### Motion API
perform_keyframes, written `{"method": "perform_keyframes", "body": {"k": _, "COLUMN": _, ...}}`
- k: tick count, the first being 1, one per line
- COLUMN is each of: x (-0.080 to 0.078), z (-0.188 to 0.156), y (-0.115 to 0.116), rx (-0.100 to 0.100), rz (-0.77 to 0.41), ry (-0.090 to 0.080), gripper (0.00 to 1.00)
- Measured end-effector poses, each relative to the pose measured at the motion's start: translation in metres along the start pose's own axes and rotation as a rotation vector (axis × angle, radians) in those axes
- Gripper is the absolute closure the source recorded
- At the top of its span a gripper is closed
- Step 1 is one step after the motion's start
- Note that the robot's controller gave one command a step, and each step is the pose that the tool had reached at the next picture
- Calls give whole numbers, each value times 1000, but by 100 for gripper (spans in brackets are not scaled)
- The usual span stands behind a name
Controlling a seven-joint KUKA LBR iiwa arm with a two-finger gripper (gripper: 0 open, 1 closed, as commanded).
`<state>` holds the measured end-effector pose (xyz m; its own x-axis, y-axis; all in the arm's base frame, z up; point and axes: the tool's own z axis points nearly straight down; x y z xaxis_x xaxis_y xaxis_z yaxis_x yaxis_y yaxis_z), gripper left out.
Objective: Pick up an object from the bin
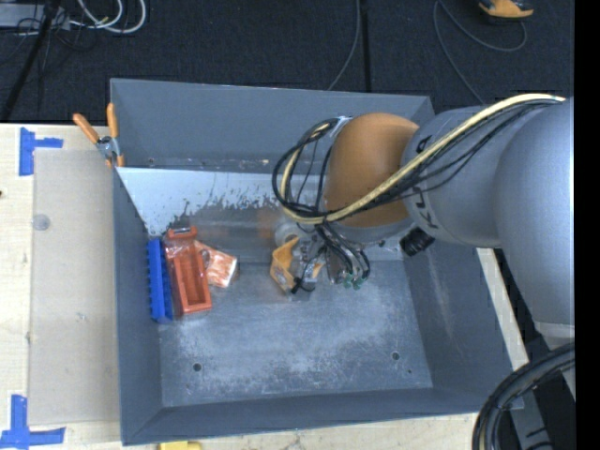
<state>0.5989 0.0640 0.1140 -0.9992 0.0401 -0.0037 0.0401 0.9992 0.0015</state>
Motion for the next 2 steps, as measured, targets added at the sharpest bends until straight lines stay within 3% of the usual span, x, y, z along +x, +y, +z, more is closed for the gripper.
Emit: {"method": "perform_keyframes", "body": {"k": 2, "x": -8, "z": -8, "y": 8, "rx": 0, "rz": -27, "ry": 5, "gripper": 100}}
